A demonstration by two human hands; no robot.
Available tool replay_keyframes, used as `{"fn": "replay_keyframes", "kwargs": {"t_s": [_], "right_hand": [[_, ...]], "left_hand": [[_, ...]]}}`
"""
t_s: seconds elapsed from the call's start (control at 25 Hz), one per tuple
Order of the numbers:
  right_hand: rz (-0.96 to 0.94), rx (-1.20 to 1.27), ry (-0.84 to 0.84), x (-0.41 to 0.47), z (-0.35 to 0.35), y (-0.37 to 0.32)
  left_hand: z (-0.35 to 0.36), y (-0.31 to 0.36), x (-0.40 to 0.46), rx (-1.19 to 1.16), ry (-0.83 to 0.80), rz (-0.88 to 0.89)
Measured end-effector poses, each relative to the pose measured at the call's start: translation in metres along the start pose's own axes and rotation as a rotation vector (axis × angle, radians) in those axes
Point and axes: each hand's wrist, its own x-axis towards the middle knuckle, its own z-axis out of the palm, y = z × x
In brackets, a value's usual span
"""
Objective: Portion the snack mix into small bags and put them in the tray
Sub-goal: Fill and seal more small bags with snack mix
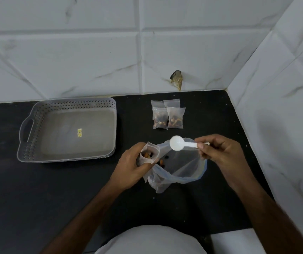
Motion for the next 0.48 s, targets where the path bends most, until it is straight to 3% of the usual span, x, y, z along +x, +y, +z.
{"fn": "replay_keyframes", "kwargs": {"t_s": [0.16, 0.28, 0.4, 0.48], "right_hand": [[0.135, -0.137, -0.045, 0.006, -0.007, 0.030], [0.127, -0.474, -0.143, 0.014, 0.008, 0.054], [0.155, -0.779, -0.306, 0.029, 0.036, 0.070], [0.069, -0.876, -0.345, 0.030, 0.052, 0.075]], "left_hand": [[0.002, -0.004, -0.009, -0.068, -0.057, 0.034], [0.005, -0.004, -0.007, -0.068, -0.062, 0.069], [0.003, -0.014, -0.008, 0.118, -0.142, 0.109], [0.003, -0.021, -0.012, 0.307, -0.201, 0.171]]}}
